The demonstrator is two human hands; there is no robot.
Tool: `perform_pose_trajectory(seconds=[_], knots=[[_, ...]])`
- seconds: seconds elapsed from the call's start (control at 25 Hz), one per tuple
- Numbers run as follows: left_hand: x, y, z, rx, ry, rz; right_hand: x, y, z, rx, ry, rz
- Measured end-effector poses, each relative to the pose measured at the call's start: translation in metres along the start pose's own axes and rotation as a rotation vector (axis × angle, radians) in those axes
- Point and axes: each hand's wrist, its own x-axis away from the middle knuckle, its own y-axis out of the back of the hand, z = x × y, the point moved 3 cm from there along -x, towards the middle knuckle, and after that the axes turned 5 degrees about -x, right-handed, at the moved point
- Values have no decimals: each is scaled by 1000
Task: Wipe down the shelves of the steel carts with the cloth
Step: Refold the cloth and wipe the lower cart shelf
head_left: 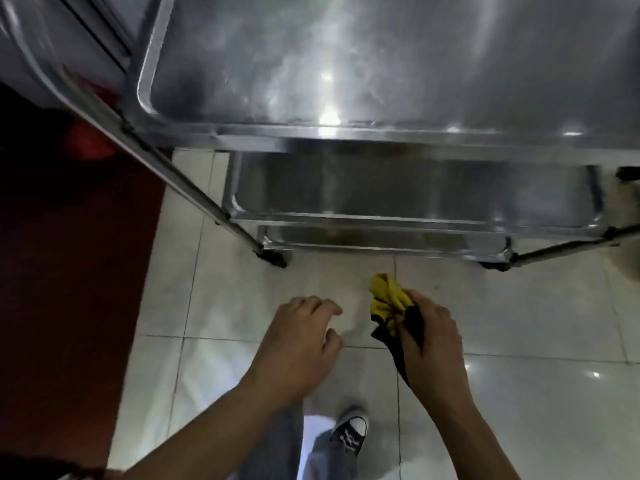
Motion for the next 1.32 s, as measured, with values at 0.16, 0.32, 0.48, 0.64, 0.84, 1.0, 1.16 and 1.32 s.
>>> perform_pose_trajectory(seconds=[0.16, 0.32, 0.48, 0.64, 0.84, 1.0, 1.16, 1.32], knots=[[-26, -76, 59, 15, 57, 8, -44, -90, -51, 94, 59, 124], [-63, -142, 110, -62, 101, 32, -105, -169, -87, 145, 143, 192], [-112, -190, 167, 62, 202, 15, -165, -232, -94, 167, 254, 168], [-173, -217, 201, 30, 300, -53, -236, -265, -89, 224, 384, 149], [-236, -259, 254, 16, 396, -219, -314, -320, -81, 307, 585, 19], [-270, -285, 302, -23, 482, -318, -347, -391, -76, 454, 762, 30], [-276, -314, 323, -60, 477, -342, -358, -446, -100, 441, 732, 118], [-273, -325, 329, -67, 450, -379, -393, -458, -97, 447, 813, 170]])
